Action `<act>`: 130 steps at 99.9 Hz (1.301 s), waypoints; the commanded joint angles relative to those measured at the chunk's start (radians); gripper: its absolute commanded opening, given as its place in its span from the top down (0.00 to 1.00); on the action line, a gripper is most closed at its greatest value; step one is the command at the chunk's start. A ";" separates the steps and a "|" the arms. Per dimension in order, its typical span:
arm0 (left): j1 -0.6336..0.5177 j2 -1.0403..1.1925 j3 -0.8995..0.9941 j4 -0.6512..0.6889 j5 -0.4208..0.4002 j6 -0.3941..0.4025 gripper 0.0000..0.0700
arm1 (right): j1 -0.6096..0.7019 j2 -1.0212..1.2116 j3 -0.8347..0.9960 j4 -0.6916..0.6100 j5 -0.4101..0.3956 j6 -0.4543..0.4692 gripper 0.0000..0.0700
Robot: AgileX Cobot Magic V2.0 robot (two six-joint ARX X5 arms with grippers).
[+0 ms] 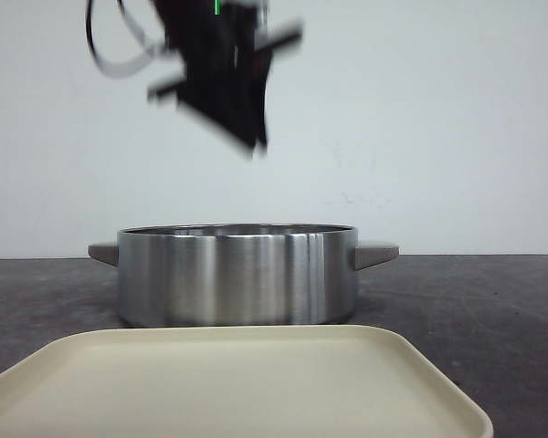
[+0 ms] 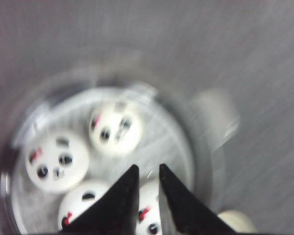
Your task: Steam buns
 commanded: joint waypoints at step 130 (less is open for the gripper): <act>-0.417 -1.080 -0.346 -0.369 -0.608 -0.196 0.98 | -0.016 0.128 -0.458 1.119 -0.622 -0.475 0.98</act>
